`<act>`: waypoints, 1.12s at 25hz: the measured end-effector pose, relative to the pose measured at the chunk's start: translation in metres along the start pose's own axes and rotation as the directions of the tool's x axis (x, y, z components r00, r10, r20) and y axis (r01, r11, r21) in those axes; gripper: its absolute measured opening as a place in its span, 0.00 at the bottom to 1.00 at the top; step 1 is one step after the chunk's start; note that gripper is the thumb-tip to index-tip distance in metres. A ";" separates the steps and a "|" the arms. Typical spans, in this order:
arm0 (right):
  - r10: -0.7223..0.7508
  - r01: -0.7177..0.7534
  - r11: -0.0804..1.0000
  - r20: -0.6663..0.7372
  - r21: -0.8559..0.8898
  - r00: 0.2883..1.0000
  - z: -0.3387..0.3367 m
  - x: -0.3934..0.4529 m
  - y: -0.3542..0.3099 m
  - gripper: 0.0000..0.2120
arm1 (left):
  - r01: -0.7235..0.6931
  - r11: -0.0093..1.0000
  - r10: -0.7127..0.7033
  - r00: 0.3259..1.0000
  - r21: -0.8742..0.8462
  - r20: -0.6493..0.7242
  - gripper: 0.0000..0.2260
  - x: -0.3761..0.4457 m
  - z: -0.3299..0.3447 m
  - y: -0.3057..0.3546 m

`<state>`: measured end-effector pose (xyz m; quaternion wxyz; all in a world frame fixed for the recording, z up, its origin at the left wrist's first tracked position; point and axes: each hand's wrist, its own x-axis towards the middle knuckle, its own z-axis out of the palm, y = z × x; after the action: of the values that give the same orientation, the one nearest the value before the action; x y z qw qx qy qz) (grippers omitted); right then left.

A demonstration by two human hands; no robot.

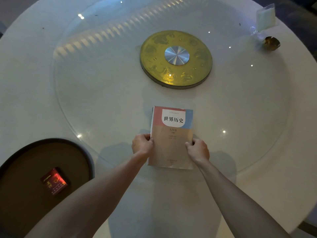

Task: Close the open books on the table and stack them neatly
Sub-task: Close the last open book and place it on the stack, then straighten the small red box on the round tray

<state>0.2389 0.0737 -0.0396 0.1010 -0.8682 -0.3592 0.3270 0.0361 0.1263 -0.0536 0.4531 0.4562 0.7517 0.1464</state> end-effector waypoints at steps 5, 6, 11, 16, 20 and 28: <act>-0.006 0.006 0.998 0.000 0.060 1.000 -0.003 0.002 0.004 0.12 | 0.023 0.949 0.042 0.979 -0.314 0.199 0.14 -0.002 -0.018 -0.018; -0.016 0.016 0.997 -0.005 0.070 1.000 -0.003 -0.001 0.002 0.11 | 0.027 0.935 0.052 0.976 -0.354 0.210 0.16 -0.004 -0.025 -0.025; -0.336 0.307 0.938 -0.217 -0.159 0.917 0.015 -0.043 -0.022 0.26 | -0.057 0.919 0.082 0.996 -0.391 0.046 0.13 -0.013 -0.072 -0.067; -0.557 0.557 0.831 -0.038 -0.014 0.830 0.069 -0.098 -0.086 0.22 | -0.159 0.939 0.101 0.975 -0.305 -0.198 0.12 -0.023 -0.150 -0.107; -0.544 0.538 0.837 0.255 0.099 0.799 0.125 -0.146 -0.121 0.16 | -0.093 0.977 0.021 0.936 -0.190 -0.350 0.20 -0.040 -0.209 -0.164; -0.215 0.110 0.973 0.638 0.201 0.739 0.202 -0.199 -0.136 0.13 | 0.137 0.980 -0.181 0.919 -0.146 -0.350 0.36 -0.069 -0.249 -0.256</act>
<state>-0.0709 0.0223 -0.0399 0.0619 -0.6533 -0.4205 0.6265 -0.2964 -0.0205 -0.0425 0.3436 0.3311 0.8468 0.2350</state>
